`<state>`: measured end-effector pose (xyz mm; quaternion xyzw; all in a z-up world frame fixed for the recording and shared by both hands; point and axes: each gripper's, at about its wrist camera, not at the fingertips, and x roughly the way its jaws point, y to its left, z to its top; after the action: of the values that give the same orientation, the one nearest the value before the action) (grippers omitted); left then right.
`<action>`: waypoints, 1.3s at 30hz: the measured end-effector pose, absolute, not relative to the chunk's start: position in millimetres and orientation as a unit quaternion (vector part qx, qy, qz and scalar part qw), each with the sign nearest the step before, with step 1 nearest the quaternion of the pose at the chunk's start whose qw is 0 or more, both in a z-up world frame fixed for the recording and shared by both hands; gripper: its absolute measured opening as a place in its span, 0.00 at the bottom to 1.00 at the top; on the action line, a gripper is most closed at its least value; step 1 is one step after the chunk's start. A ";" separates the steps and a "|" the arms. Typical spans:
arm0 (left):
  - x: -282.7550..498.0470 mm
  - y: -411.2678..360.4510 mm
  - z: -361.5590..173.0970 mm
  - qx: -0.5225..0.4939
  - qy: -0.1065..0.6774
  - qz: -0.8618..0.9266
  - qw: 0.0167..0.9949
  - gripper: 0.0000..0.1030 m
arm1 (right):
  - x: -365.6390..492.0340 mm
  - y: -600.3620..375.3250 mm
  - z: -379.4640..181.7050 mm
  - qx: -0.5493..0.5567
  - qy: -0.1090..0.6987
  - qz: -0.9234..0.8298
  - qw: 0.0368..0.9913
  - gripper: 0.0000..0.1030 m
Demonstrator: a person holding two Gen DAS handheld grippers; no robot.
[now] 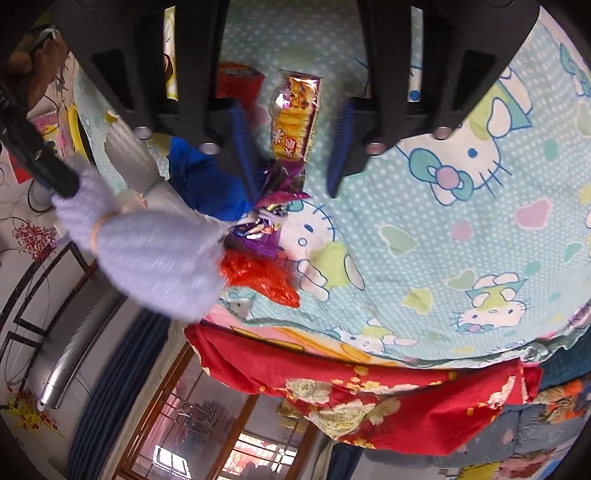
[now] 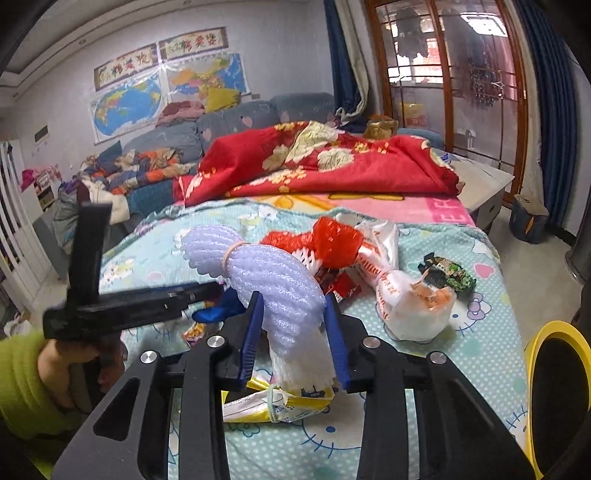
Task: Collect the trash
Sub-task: 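Grasp the white foam net with the right tool while the left tool grasps a snack wrapper, then carry the foam net and snack wrapper over the yellow-rimmed bin with both tools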
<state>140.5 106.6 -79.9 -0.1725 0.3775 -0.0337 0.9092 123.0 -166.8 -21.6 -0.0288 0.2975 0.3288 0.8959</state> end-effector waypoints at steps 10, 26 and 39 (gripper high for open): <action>121.6 109.1 -60.8 -0.171 0.347 -0.028 0.922 0.12 | 117.8 -185.0 -12.8 -0.002 0.287 0.307 0.907 0.31; 106.4 60.9 -0.7 -0.132 0.295 -0.077 0.943 0.12 | 110.6 -235.0 7.1 0.036 0.263 0.259 0.929 0.31; 106.0 6.9 16.4 -0.104 0.286 -0.126 0.944 0.12 | 108.6 -290.9 11.0 0.063 0.259 0.206 0.942 0.31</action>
<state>106.0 6.9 16.4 -0.1043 0.2859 -0.1257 0.9442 108.6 -290.9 11.0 0.0634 0.2588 0.2060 0.9416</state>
